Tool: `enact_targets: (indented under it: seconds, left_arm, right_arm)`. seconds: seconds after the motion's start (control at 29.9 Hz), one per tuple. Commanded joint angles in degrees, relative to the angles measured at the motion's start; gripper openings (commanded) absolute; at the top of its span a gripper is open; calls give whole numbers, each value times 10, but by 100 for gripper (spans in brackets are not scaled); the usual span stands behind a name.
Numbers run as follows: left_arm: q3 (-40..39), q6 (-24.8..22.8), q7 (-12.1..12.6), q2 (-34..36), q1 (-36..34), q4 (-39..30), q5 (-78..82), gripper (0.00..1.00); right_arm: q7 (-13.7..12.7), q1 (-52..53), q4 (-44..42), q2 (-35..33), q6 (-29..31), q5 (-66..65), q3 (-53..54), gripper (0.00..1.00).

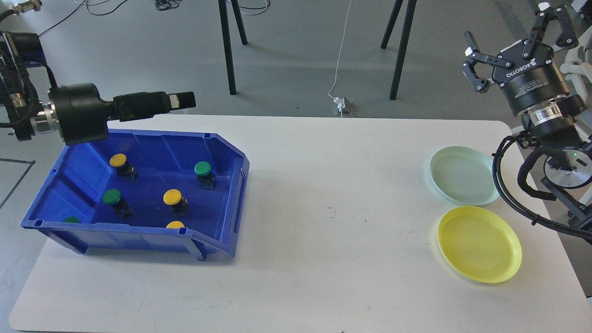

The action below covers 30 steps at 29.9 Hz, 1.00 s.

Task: Pass button and place on color plate
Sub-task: 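Move the left gripper over the buttons in the blue bin, then lower the left gripper and grasp a yellow button in the bin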

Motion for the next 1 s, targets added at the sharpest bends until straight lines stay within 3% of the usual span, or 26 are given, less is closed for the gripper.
enact_targets:
  seconds: [0.0, 0.13, 0.3, 0.74, 0.97]
  left_arm:
    - [130, 0, 0, 2, -78, 24, 105, 100]
    - [244, 0, 0, -51, -114, 96, 137, 100]
    - [304, 0, 0, -134, -111, 195, 147, 100]
    - [326, 0, 0, -202, -98, 293, 147, 100]
    - [328, 0, 0, -209, -88, 302, 147, 100]
  right_arm:
    - [0, -2, 0, -1, -5, 0, 0, 100]
    - [0, -3, 0, -1, -8, 0, -1, 100]
    - [0, -9, 0, -3, -8, 0, -1, 100]
    - [1, -24, -2, -16, -8, 0, 0, 100]
    - [1, -24, -3, -16, -8, 0, 0, 100]
